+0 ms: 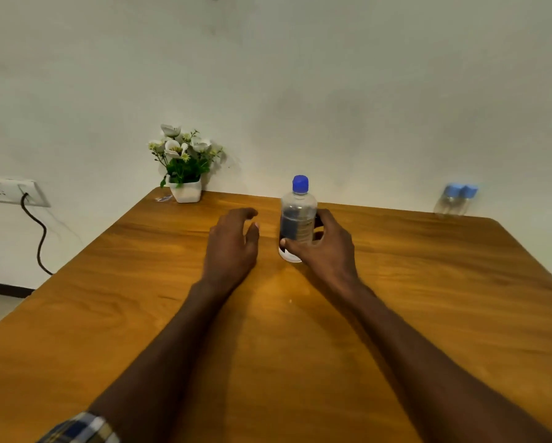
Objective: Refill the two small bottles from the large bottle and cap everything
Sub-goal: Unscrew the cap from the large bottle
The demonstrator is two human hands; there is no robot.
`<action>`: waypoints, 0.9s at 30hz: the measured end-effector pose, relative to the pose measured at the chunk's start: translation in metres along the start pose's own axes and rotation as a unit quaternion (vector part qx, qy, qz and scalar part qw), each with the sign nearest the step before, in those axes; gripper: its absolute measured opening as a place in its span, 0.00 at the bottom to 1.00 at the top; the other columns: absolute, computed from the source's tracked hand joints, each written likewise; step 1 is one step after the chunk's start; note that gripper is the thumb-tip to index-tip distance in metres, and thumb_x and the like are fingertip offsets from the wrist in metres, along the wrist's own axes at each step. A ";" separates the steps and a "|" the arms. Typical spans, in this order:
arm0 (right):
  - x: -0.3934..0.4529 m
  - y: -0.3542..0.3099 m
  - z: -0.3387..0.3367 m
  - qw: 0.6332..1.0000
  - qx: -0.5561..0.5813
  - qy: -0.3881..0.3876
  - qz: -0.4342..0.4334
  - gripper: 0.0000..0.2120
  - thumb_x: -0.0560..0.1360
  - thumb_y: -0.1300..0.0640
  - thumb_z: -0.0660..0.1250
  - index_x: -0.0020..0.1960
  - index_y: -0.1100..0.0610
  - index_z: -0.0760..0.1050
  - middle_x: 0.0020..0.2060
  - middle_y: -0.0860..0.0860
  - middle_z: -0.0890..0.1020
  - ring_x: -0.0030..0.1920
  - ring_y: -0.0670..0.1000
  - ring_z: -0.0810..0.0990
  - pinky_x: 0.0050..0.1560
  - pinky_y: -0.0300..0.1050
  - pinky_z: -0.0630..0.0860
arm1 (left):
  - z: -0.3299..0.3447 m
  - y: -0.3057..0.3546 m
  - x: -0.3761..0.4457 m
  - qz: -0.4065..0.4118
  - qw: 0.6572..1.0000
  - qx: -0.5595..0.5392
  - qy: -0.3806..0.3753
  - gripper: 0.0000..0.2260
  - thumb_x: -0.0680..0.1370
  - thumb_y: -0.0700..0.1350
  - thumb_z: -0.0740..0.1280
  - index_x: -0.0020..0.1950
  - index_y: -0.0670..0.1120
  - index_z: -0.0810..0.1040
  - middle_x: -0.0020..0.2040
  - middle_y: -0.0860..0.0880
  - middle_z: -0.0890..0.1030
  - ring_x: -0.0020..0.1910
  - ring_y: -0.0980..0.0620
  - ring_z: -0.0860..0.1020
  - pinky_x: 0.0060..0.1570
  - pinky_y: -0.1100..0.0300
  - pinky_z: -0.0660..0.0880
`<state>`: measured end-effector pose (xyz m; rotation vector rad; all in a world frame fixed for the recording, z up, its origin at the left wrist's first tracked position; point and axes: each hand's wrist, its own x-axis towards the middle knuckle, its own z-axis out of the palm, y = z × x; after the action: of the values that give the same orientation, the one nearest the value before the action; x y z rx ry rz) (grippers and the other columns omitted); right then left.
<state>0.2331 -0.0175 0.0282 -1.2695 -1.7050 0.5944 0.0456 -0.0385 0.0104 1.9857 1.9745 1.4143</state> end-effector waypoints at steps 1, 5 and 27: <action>-0.013 0.000 -0.009 1.000 0.006 0.001 0.003 0.36 0.69 0.44 0.82 0.72 0.47 0.71 0.64 0.45 0.81 0.55 0.44 0.78 0.47 0.33 0.76 | 0.004 0.013 -0.007 -0.008 0.998 -0.059 0.027 0.14 0.87 0.46 0.61 0.71 0.46 0.77 0.66 0.48 0.81 0.65 0.52 0.78 0.64 0.51 0.77; -0.047 0.006 -0.031 0.999 0.043 0.000 0.012 0.37 0.69 0.45 0.82 0.74 0.45 0.70 0.66 0.43 0.79 0.58 0.43 0.77 0.48 0.31 0.74 | 0.007 0.062 -0.019 -0.078 0.951 -0.290 0.075 0.15 0.88 0.44 0.58 0.73 0.45 0.76 0.66 0.49 0.81 0.67 0.55 0.78 0.65 0.58 0.78; -0.047 0.013 -0.035 0.994 0.091 -0.064 -0.002 0.37 0.72 0.47 0.80 0.76 0.47 0.66 0.71 0.44 0.76 0.64 0.44 0.74 0.51 0.31 0.71 | -0.003 0.108 -0.014 0.000 0.919 -0.387 0.072 0.12 0.77 0.38 0.77 0.59 0.41 0.85 0.54 0.47 0.87 0.55 0.53 0.86 0.49 0.60 0.82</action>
<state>0.2732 -0.0613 0.0171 -1.1189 -1.7134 0.8252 0.1327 -0.0740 0.0654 1.5317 1.1301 1.9651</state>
